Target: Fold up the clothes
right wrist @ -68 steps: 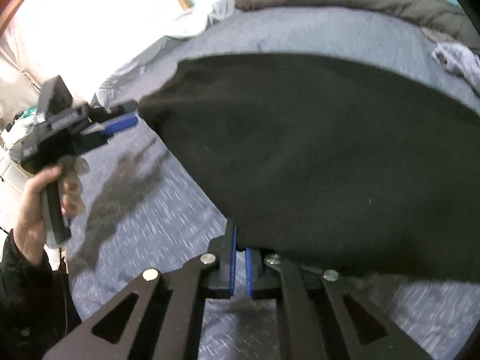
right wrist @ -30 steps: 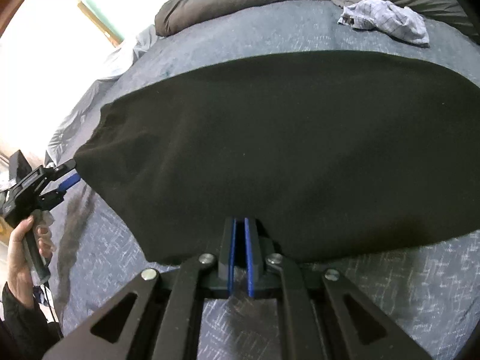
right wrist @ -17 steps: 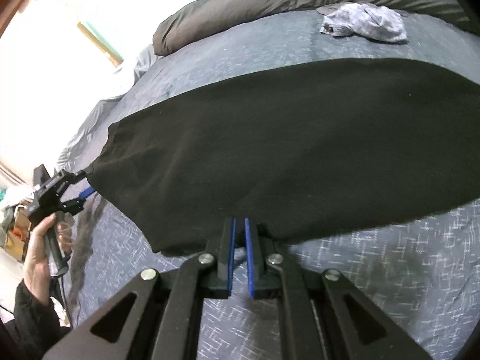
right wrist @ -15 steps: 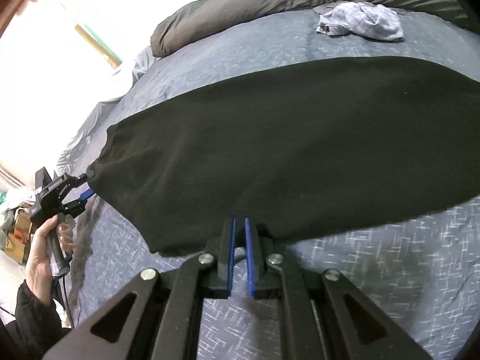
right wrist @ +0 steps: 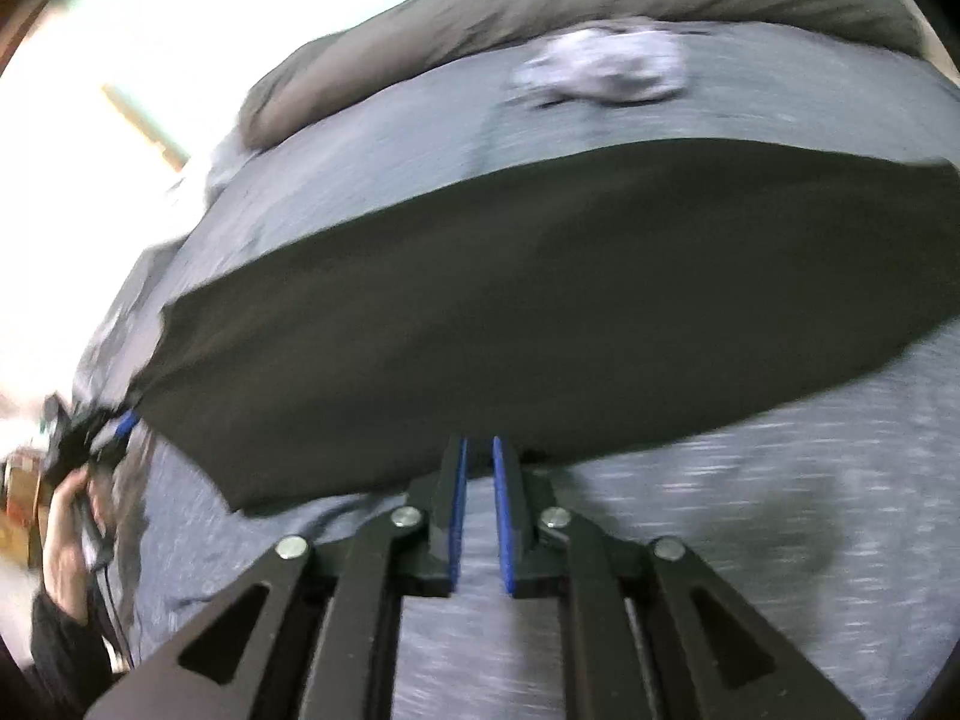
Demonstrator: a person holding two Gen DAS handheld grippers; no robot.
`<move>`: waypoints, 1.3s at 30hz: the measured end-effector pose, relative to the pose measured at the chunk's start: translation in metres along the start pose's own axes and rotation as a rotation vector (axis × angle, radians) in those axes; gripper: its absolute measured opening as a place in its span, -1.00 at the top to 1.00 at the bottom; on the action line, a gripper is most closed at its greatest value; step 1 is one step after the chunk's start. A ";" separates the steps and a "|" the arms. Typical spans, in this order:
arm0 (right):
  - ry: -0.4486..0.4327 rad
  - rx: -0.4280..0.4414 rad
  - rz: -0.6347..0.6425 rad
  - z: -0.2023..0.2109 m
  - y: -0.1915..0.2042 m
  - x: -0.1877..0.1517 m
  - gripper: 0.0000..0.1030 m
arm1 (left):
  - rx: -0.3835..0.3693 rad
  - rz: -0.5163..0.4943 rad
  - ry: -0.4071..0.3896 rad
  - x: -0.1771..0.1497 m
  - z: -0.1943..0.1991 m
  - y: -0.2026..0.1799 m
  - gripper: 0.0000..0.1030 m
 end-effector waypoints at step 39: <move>-0.388 -0.218 -0.501 0.057 -0.257 0.125 0.81 | 0.104 -0.052 -0.018 -0.011 -0.017 -0.011 0.08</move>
Point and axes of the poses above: each gripper's, at about its wrist camera, not at the fingertips, and z roughly against the way its jaws point, y to its left, x to its top, the point moved 4 cm from there along -z, roughly the way its jaws point, and after that the axes turned 9 degrees about -z, right-handed, at the moved point
